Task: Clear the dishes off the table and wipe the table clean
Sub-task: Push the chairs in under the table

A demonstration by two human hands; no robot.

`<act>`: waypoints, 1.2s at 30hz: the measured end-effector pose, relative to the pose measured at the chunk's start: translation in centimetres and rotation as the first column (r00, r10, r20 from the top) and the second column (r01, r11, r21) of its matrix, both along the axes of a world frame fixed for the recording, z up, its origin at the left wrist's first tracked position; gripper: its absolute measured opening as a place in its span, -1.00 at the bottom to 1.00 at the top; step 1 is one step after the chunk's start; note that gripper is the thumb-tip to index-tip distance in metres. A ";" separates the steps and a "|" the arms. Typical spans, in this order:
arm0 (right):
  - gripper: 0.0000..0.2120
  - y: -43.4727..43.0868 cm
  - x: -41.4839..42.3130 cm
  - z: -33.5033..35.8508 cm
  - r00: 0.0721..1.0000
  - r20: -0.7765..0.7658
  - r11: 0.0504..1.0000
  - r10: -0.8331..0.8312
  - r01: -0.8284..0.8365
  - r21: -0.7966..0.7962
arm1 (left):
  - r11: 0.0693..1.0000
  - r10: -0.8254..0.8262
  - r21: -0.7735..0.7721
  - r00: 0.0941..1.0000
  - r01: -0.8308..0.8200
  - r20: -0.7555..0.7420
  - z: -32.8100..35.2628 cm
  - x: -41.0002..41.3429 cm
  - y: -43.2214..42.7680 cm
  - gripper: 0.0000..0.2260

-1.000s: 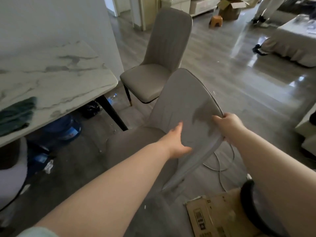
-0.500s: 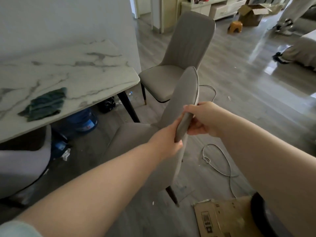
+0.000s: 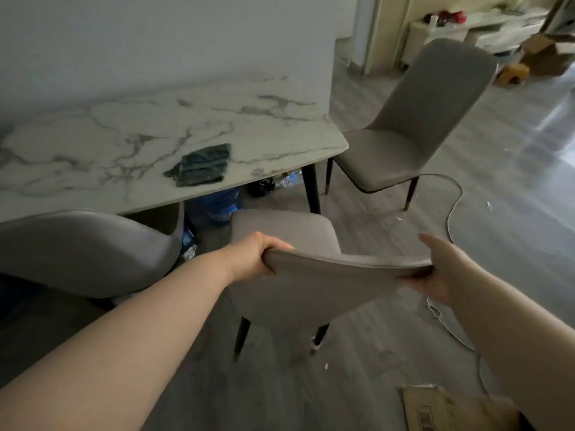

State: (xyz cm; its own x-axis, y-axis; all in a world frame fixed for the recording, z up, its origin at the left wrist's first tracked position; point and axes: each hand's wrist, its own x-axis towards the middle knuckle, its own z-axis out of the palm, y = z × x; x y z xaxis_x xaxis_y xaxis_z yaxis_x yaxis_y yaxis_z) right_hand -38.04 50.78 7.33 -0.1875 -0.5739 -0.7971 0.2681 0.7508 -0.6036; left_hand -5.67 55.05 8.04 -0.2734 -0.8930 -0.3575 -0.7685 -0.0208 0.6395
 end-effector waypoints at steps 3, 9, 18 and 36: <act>-0.35 2.6 1.6 -2.1 0.990 0.141 0.997 0.023 -0.032 0.066 | 0.995 0.095 0.017 0.995 -0.096 0.026 -1.5 5.1 2.1 -0.54; -0.76 2.5 6.6 -1.1 0.954 0.053 0.948 0.296 -0.300 0.110 | 0.664 0.746 0.478 0.549 -0.575 -0.376 -2.9 11.2 4.5 -0.78; -0.72 3.1 13.0 -3.6 0.927 0.252 0.937 0.279 -0.320 0.138 | 0.274 0.938 0.367 0.163 -0.889 -0.305 -5.8 15.9 9.5 -0.67; -0.86 -5.1 14.8 -4.4 0.848 0.422 0.932 0.322 -0.363 0.019 | -0.053 0.830 0.690 -0.416 -0.722 -0.372 -4.1 10.5 4.8 -0.94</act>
State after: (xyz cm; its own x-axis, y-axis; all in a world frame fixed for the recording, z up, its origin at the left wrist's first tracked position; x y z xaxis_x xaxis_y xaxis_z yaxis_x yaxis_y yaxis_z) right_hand -23.22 45.71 2.98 0.3579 -0.4600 -0.8126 0.1881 0.8879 -0.4198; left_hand 4.83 59.82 3.94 0.5609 -0.3779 -0.7365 0.6884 -0.2812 0.6686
